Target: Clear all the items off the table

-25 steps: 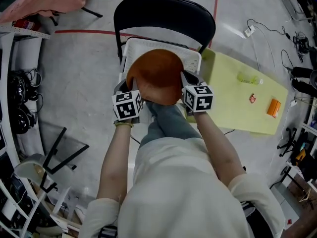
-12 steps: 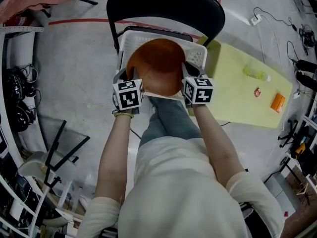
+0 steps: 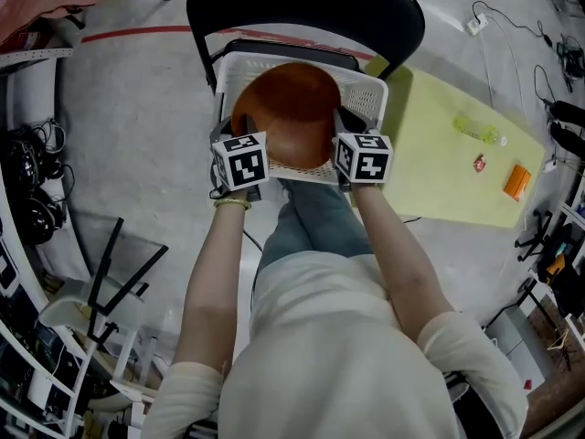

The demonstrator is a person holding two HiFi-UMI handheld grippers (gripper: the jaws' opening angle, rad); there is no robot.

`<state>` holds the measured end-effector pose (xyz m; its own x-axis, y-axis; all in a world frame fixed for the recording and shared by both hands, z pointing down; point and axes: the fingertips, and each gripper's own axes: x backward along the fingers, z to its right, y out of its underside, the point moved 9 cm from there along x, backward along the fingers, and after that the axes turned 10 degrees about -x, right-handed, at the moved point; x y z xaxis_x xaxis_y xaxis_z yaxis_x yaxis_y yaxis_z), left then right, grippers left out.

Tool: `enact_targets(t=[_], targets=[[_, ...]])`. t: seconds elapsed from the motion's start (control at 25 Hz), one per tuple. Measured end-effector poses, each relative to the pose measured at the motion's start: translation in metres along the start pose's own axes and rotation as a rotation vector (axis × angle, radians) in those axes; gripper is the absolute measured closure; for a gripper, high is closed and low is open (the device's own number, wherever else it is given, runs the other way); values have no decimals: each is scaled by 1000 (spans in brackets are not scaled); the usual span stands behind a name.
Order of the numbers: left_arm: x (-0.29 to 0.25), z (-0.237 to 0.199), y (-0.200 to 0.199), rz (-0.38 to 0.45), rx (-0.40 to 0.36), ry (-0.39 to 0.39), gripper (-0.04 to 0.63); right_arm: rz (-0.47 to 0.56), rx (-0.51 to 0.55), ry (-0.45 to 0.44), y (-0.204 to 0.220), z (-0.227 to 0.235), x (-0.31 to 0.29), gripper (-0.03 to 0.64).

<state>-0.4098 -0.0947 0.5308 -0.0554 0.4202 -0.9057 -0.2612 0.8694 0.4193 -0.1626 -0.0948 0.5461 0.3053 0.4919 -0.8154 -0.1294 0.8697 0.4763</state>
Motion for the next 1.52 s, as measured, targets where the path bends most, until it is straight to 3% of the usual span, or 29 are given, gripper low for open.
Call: enact_targets(t=[0.12,0.28,0.48,0.68,0.88,1.2,1.52], targets=[[-2,1,0,-5,-4,-5,526,-10,4,5,-1,1,-3,600],[-4,5,0,-33,-7,-1,468,-24,-8,6,1,1,-7,597],[-4,8,1,-35,1,17,403,-60,-67,-16,10,1,-12,532],[4,8,2,7,1,-13,379,-49,-70,-26,14,-1,-11,489],[13,5,2,50,-16,-35,373,-20,-40,-55,8,-9,-7,508],[27,1,-2,95,2,-22,393,-1,-2,-84,4,-21,3,518],[50,12,-2,139,16,15,519,23,64,-107,6,-35,24,558]])
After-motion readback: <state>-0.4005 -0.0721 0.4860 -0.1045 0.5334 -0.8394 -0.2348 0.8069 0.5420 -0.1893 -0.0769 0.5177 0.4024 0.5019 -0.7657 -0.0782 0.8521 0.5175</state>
